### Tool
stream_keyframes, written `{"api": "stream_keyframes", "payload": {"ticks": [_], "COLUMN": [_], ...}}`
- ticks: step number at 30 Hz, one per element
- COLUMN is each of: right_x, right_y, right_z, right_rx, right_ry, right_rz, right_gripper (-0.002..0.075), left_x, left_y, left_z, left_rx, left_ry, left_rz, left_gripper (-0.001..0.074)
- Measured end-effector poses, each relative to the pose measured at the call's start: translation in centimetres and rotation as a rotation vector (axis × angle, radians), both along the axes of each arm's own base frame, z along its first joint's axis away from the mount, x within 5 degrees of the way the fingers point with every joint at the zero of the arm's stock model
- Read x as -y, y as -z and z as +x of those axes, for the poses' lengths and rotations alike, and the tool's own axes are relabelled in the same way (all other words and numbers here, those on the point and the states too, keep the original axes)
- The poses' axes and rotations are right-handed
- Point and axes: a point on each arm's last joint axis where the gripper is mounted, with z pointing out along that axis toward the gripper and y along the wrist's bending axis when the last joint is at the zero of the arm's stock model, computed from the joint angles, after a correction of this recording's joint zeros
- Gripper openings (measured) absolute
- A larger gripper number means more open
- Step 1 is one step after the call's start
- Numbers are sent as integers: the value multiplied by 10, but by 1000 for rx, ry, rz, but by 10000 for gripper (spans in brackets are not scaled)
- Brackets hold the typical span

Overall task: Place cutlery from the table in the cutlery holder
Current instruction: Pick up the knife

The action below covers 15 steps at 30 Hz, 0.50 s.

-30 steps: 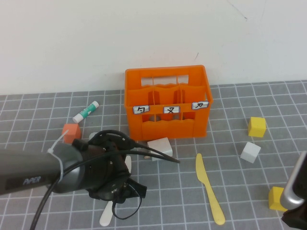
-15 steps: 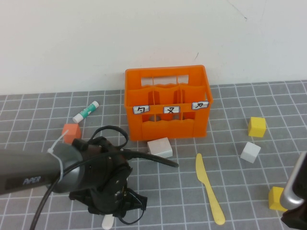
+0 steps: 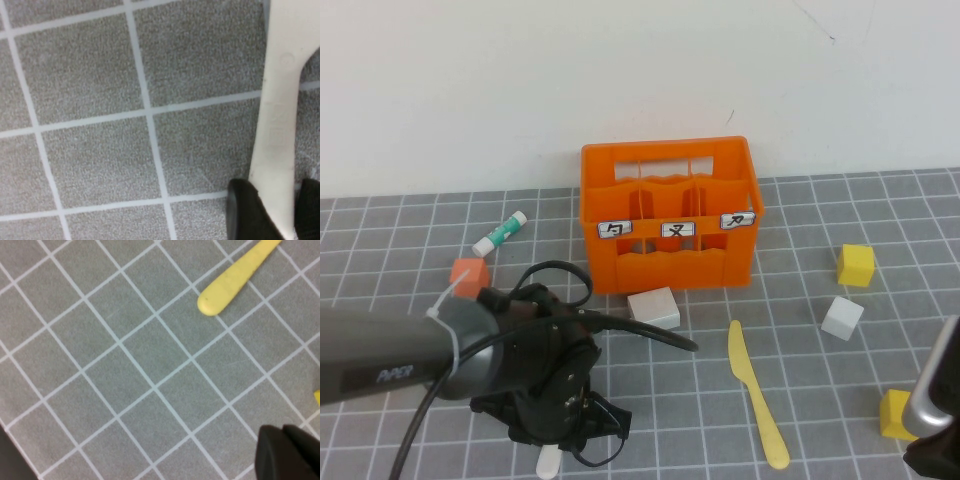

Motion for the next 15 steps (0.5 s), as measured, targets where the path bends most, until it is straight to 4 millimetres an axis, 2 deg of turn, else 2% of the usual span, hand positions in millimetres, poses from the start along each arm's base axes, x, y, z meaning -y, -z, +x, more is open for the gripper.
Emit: {"api": "stream_keyframes", "payload": {"ticks": [4,8,15], "right_x": [0,0,0], "right_y": [0,0,0], "right_z": [0,0,0], "right_rx": [2,3,4], "right_ry": [-5,-7,-9], "right_rz": [-1,-1,-2], "right_gripper": [-2,-2,-2], "left_x": [0,0,0], "left_y": [2,2,2], "left_z": [0,0,0], "left_rx": [-7,-7,-6], "left_ry": [8,13,19], "left_rz": [7,7,7], "left_gripper": [214,159,159]}}
